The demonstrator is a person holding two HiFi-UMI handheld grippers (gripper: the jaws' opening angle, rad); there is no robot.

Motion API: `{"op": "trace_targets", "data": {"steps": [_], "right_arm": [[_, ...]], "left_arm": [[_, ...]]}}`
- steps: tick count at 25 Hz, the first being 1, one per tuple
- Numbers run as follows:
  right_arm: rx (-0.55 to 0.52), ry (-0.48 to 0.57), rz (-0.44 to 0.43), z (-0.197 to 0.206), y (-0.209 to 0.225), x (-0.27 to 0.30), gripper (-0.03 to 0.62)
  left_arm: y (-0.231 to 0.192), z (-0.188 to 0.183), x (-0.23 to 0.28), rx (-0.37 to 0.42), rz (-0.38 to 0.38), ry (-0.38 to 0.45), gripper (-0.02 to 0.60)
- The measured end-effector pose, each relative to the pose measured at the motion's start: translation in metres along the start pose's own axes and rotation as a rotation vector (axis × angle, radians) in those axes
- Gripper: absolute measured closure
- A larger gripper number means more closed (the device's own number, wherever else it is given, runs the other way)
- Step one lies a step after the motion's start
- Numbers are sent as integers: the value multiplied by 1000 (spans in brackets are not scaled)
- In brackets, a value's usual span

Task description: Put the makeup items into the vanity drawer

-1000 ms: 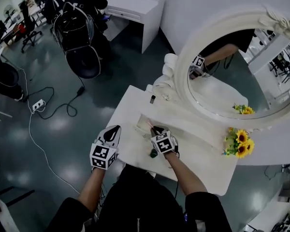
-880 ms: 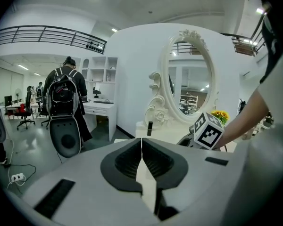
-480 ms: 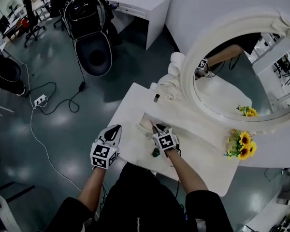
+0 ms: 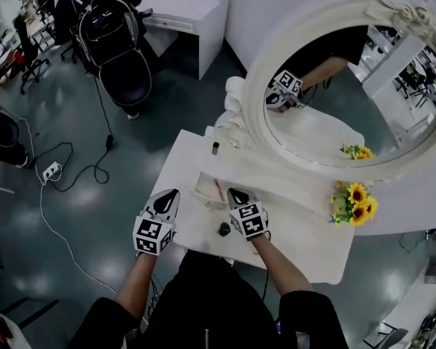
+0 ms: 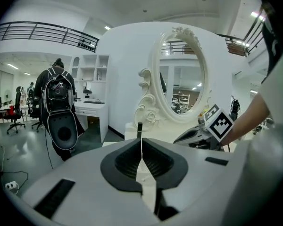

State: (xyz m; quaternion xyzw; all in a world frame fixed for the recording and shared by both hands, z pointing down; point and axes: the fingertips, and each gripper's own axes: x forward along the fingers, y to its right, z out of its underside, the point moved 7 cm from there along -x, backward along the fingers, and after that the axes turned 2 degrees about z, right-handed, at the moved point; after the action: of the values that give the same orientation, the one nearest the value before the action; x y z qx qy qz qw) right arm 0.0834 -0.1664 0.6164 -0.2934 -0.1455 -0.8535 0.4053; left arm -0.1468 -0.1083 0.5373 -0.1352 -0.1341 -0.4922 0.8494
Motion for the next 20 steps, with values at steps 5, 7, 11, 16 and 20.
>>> {"op": "trace_targets", "data": {"steps": [5,7,11,16,20], "right_arm": [[39,63,57,-2,14,-38,589],[58,89,81,0,19,-52,589],[76,105,109,9,24,-71,589],[111,116,120,27,18,-72,588],[107,93,98,44,2,-68,586]], "left_arm": [[14,-11,16,29,50,14,558],[20,-14,22,34,74,17,558],[31,-17,31,38,112,19,558],[34,-8,32,32,137,4,558],[34,5,28,18,133,-19,558]]}}
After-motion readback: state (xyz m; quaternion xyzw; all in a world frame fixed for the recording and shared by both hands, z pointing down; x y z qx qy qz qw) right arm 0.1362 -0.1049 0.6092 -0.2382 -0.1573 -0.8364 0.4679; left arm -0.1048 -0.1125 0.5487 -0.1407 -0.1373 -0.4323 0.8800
